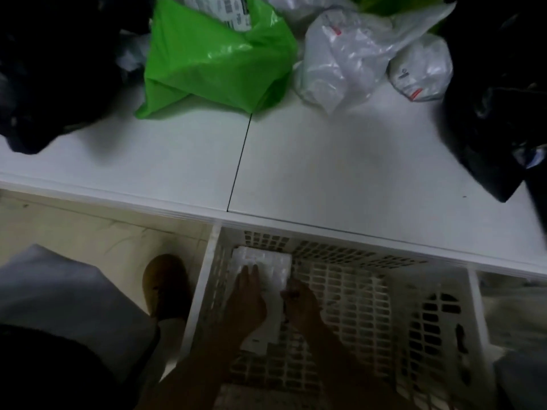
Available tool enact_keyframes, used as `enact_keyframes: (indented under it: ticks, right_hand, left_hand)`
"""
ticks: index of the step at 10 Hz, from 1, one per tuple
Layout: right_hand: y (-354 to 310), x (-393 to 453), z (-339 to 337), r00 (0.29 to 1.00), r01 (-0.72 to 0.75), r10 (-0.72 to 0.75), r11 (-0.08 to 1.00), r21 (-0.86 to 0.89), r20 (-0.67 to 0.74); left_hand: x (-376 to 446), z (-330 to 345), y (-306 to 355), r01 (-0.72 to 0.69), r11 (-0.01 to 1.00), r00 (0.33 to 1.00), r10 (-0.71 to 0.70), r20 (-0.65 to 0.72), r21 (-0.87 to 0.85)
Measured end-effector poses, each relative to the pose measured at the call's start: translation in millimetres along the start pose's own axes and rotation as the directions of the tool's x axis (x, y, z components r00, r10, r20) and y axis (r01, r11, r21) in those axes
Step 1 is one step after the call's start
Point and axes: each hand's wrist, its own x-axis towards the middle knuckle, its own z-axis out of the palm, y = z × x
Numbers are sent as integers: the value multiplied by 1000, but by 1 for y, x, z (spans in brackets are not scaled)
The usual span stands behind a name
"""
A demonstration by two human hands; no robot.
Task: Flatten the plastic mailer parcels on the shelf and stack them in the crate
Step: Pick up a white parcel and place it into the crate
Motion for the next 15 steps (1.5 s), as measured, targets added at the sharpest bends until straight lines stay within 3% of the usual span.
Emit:
enact_keyframes:
  ticks: [1, 2, 3, 4, 6, 7, 8, 9, 11, 12, 13, 14, 15]
  right_hand:
    - [28, 13, 6, 876, 279, -433, 816, -506, -215]
    - [34, 23, 7, 832, 425, -555, 628, -651, 8]
    - [34, 29, 18, 799, 501, -566, 445, -742, 200]
    - [38, 36, 32, 850, 455, -475, 439, -775, 229]
    - [49, 51, 49, 891, 417, -396, 524, -743, 220]
    - [53, 55, 51, 878, 431, -432, 520, -737, 209]
    - [54, 56, 52, 879, 435, -421, 510, -742, 225]
    - [52, 58, 50, 882, 444, -395, 510, -736, 258]
    - [39, 56, 31, 846, 489, -448, 442, -752, 287]
    - [22, 41, 11, 837, 512, -469, 486, -709, 283]
    - [-8, 15, -18, 864, 495, -378, 521, -695, 332]
    - [-31, -14, -47, 877, 481, -316, 575, -662, 363]
    - [-57, -43, -72, 887, 461, -292, 622, -633, 359]
  left_hand:
    - [12, 21, -14, 29, 967, 997, -8, -83, 251]
    - [20, 29, -25, 20, 916, 991, 34, -127, 400]
    - [34, 45, -50, 27, 866, 995, 27, -100, 500]
    - [45, 62, -71, -13, 835, 999, -5, 32, 550]
    - [51, 73, -83, -102, 823, 988, 20, 150, 559]
    - [52, 68, -75, -86, 861, 991, 25, 128, 502]
    - [54, 63, -70, -55, 872, 975, -57, 213, 486]
    - [57, 67, -71, -110, 865, 978, 6, 210, 490]
    - [52, 29, -38, -97, 891, 988, 32, 153, 444]
    - [42, 13, -21, -44, 889, 973, -65, 221, 456]
    - [32, -10, 6, -107, 828, 953, -72, 294, 550]
    - [16, -32, 44, 2, 860, 922, -199, 331, 511]
    - [-5, -56, 77, -35, 840, 949, -142, 282, 541]
